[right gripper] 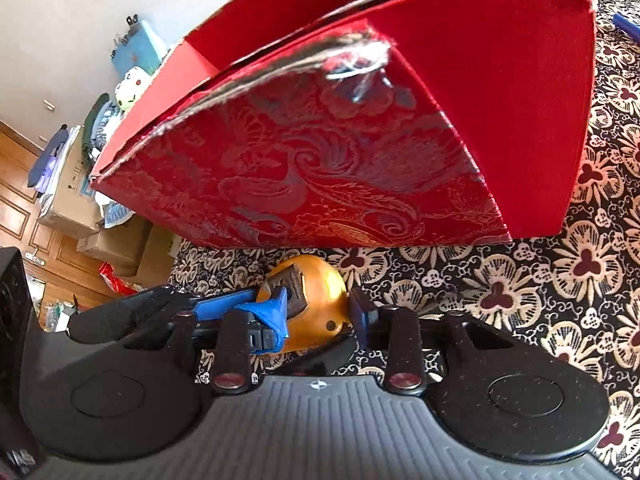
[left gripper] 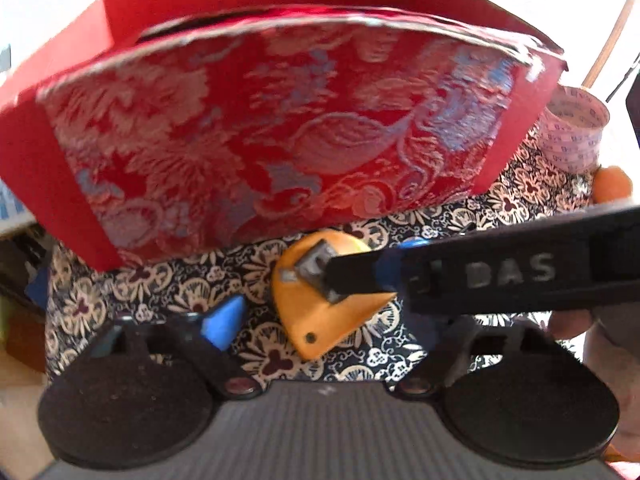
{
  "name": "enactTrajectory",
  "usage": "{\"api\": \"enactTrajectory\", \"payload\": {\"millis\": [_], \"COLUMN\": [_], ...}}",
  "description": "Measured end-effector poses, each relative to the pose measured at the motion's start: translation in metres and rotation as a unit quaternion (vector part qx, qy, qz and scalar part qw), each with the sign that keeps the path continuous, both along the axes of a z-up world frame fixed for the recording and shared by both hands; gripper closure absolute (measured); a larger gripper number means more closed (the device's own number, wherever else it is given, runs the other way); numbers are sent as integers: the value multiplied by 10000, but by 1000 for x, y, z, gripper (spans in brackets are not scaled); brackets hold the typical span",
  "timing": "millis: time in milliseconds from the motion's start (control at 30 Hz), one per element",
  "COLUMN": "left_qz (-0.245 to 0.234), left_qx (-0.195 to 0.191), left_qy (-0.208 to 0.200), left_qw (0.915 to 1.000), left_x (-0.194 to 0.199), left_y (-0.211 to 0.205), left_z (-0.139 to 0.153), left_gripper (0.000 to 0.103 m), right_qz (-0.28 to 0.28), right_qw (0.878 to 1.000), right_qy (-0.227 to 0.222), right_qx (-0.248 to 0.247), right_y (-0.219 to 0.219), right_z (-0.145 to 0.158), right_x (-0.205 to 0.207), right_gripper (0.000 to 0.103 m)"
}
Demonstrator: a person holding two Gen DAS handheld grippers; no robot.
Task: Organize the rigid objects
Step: 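Close the right gripper on the orange tape measure, then lift the orange tape measure with the right gripper over the red box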
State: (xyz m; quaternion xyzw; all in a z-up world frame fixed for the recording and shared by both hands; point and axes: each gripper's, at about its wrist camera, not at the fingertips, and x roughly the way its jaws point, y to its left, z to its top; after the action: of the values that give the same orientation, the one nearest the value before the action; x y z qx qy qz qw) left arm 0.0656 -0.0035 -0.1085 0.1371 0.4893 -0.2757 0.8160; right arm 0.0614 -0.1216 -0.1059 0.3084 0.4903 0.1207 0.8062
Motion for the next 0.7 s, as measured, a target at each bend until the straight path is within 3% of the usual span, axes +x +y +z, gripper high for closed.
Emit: {"api": "enactTrajectory", "payload": {"millis": [367, 700], "left_qz": [-68, -774], "left_qx": [-41, -214], "left_qy": [53, -38], "left_qw": [10000, 9968], "left_x": [1, -15], "left_y": [1, -18], "left_z": [7, 36], "left_gripper": [37, 37], "right_qz": [-45, -703], "right_qw": [9998, 9975], "right_qy": [149, 20], "right_qx": [103, -71], "right_y": [-11, -44], "right_z": [5, 32], "right_x": [-6, -44], "right_gripper": [89, 88]}}
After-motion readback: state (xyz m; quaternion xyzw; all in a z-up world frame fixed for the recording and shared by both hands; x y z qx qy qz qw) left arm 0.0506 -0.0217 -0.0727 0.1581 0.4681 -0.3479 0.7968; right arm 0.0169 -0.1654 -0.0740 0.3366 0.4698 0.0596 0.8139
